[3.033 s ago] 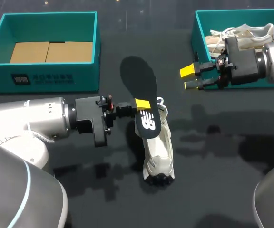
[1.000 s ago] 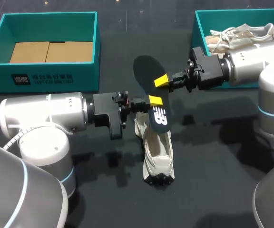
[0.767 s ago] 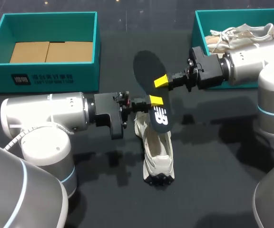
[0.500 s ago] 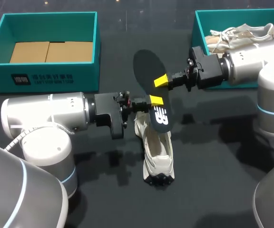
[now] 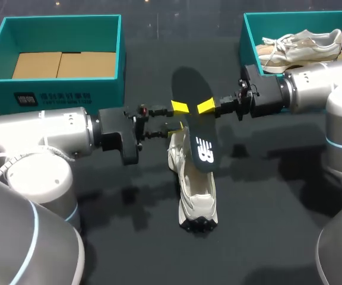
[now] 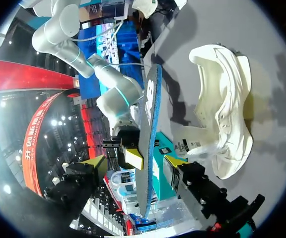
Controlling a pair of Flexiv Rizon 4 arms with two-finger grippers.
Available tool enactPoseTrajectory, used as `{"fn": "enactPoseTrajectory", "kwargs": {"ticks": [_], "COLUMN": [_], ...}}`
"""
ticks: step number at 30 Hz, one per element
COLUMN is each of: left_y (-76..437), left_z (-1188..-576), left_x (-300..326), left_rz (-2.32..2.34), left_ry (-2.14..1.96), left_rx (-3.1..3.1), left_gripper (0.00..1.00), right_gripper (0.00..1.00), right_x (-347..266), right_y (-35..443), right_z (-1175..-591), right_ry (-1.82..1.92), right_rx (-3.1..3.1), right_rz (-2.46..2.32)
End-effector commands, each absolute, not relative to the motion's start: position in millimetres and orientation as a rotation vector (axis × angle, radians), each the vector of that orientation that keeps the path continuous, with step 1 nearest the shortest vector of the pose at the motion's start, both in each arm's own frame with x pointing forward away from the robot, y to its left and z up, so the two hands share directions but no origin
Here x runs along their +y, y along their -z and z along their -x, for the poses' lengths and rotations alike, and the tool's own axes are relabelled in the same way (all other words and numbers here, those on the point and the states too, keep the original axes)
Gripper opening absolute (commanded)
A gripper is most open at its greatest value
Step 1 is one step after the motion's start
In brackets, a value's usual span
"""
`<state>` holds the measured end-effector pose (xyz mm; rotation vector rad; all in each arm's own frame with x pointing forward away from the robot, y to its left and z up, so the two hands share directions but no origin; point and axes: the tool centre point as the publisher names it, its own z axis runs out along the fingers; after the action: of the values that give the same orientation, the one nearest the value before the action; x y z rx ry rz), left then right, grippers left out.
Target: Take the shoe out of the shoebox, open the shoe tongue, remove and reinsert the insole, then place the shoe into the shoebox
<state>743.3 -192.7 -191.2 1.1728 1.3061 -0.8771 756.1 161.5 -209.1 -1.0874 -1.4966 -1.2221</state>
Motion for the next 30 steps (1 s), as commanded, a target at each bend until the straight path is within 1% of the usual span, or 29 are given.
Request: {"fn": "enactPoseTrajectory", "kwargs": {"ticks": [1, 5, 17, 20, 24, 25, 30], "left_y": [168, 162, 162, 145, 131, 127, 127], "left_z": [-738, -738, -738, -746, -767, -772, -772], "left_x": [-142, -138, -138, -143, -148, -147, -147], "left_rz": [-1.219, -1.25, -1.25, -1.306, -1.526, -1.54, -1.54], "left_ry": [0.937, 0.942, 0.942, 0.893, 0.878, 0.773, 0.773], "left_rx": [1.359, 1.356, 1.356, 1.422, 1.599, 1.63, 1.63], "left_gripper": [1.0, 1.0, 1.0, 1.0, 1.0, 1.0, 1.0], "right_gripper": [0.0, 0.0, 0.0, 0.0, 0.0, 0.0, 0.0], "right_x": [158, 163, 163, 163, 163, 163, 163], "right_y": [211, 216, 216, 216, 216, 216, 216], "right_z": [-747, -746, -746, -746, -746, -746, -746], "right_ry": [1.232, 1.173, 1.173, 1.173, 1.173, 1.173, 1.173], "right_rx": [-1.481, -1.428, -1.428, -1.428, -1.428, -1.428, -1.428], "right_rz": [1.091, 1.064, 1.064, 1.064, 1.064, 1.064, 1.064]}}
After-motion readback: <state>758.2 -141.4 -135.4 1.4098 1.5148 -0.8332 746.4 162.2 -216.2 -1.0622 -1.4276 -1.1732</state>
